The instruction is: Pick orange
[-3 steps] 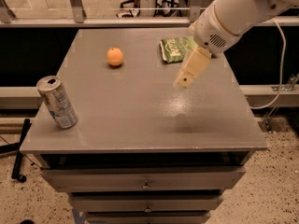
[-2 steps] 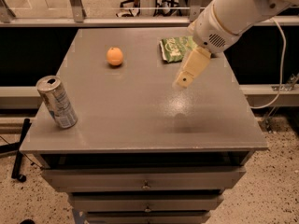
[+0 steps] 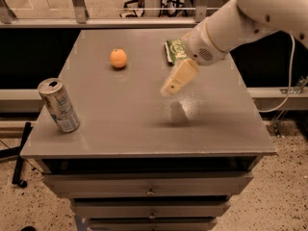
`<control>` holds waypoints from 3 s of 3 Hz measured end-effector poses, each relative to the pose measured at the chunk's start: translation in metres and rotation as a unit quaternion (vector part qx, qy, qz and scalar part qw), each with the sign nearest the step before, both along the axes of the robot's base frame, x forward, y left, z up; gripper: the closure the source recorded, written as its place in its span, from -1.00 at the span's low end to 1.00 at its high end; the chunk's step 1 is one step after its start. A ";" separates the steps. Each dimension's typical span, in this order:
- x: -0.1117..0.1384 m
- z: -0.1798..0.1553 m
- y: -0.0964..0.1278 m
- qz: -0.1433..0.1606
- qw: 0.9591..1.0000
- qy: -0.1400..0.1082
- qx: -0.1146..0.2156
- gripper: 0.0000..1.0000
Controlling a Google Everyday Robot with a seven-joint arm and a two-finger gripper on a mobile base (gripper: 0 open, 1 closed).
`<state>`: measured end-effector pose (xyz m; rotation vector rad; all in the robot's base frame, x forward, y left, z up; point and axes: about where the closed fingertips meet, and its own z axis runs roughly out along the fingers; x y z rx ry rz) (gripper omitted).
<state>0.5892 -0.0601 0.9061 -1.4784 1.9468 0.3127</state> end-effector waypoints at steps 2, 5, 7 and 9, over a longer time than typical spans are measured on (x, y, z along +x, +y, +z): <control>0.091 -0.007 0.110 0.035 0.988 -0.052 0.144 -1.00; 0.151 -0.047 0.187 0.044 0.983 -0.048 0.173 -1.00; 0.155 -0.062 0.180 0.023 0.983 -0.044 0.174 -0.17; 0.147 -0.046 0.177 0.031 0.978 -0.052 0.198 0.76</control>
Offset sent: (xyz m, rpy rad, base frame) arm 0.1498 0.1720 0.0092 0.4468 -0.1909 0.1220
